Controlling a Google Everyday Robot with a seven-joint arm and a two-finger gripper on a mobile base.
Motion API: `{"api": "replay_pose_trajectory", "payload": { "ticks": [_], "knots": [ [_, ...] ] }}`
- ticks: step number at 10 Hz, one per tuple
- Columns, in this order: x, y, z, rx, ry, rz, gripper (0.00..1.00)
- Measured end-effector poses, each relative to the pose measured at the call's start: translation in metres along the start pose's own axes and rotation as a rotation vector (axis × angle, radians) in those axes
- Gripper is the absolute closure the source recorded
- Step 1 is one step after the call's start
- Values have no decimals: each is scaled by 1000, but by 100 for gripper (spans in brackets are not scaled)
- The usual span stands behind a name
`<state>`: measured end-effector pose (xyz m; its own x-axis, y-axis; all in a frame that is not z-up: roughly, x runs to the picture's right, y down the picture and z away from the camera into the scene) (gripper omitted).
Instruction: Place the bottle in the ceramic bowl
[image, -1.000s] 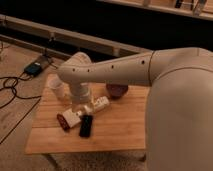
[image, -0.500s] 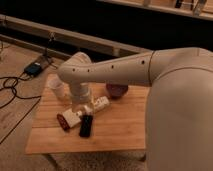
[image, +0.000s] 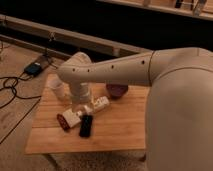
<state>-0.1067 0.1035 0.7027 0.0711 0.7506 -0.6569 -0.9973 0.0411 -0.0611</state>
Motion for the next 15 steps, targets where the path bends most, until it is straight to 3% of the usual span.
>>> {"api": "replay_pose_trajectory", "payload": {
  "ticks": [12, 15],
  "knots": [
    [-1, 0, 1, 0, 1, 3, 35],
    [-22, -15, 20, 18, 27, 115, 35]
  ]
}}
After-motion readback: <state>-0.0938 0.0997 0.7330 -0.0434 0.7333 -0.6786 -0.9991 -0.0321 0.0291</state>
